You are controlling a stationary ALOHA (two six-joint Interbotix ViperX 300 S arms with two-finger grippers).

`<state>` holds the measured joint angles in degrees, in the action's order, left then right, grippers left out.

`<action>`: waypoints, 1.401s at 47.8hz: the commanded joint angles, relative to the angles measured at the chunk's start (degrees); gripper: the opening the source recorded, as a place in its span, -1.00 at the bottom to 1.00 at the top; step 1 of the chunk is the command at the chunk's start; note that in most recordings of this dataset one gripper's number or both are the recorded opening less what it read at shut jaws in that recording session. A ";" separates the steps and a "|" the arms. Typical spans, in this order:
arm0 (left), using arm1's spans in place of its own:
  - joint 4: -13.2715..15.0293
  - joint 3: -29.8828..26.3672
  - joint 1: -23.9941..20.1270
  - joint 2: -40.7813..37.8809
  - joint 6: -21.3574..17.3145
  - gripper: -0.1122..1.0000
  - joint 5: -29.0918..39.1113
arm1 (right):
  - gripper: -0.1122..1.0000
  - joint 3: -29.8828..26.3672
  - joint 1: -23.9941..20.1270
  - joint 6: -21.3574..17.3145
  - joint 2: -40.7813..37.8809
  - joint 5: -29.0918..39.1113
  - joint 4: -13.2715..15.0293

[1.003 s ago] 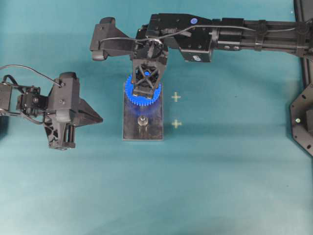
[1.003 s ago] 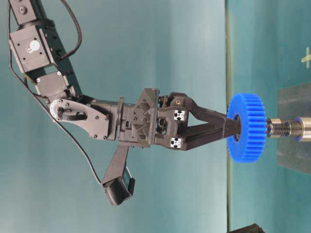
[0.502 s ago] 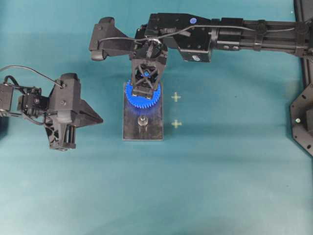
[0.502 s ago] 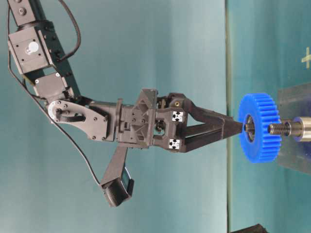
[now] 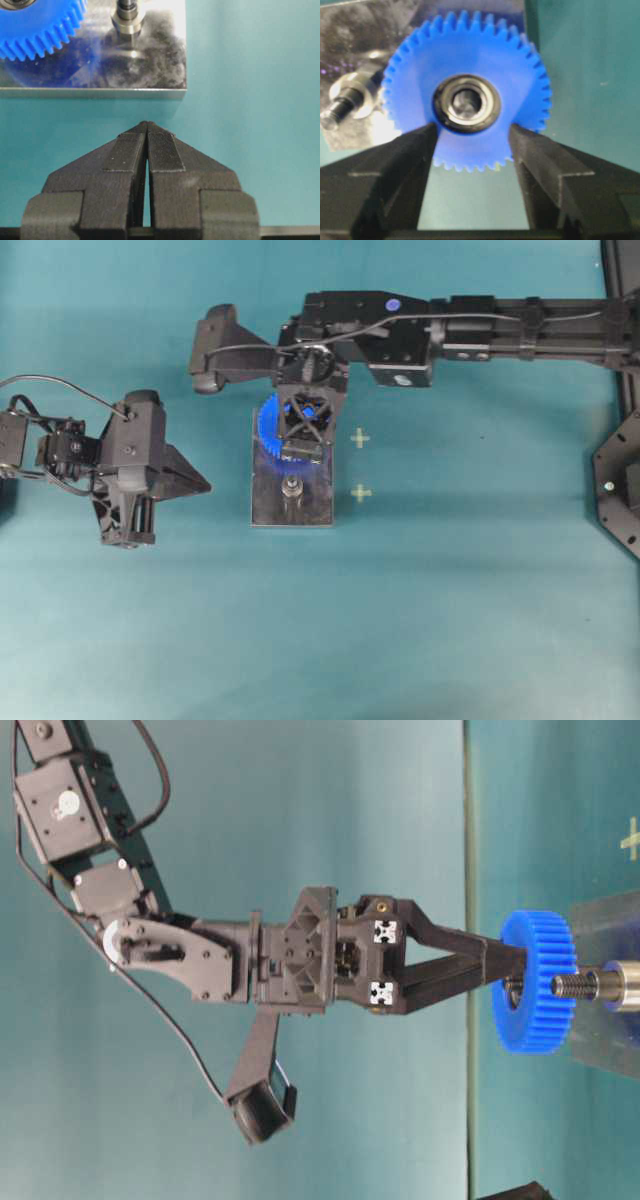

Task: Fit the large gear onto the shaft.
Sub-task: 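Lower the gear hub onto the upper shaft, pressing it down, then open the right gripper and lift it off the gear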

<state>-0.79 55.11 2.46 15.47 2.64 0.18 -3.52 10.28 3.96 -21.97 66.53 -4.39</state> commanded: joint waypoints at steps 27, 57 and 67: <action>-0.18 -1.23 0.18 -0.26 0.26 -0.80 -0.88 | 0.40 -3.78 -1.76 -0.44 -0.18 -0.70 0.09; -0.18 -1.14 1.05 0.09 0.70 -0.80 -0.97 | 0.40 1.49 -1.32 -0.62 7.82 -2.29 0.18; -0.18 -0.35 1.05 0.97 0.62 -0.80 -2.20 | 0.40 12.66 -1.67 -2.64 17.58 -8.17 -0.18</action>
<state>-0.79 55.02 3.25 15.03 3.34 -0.79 6.24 8.88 2.64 -9.67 60.47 -4.39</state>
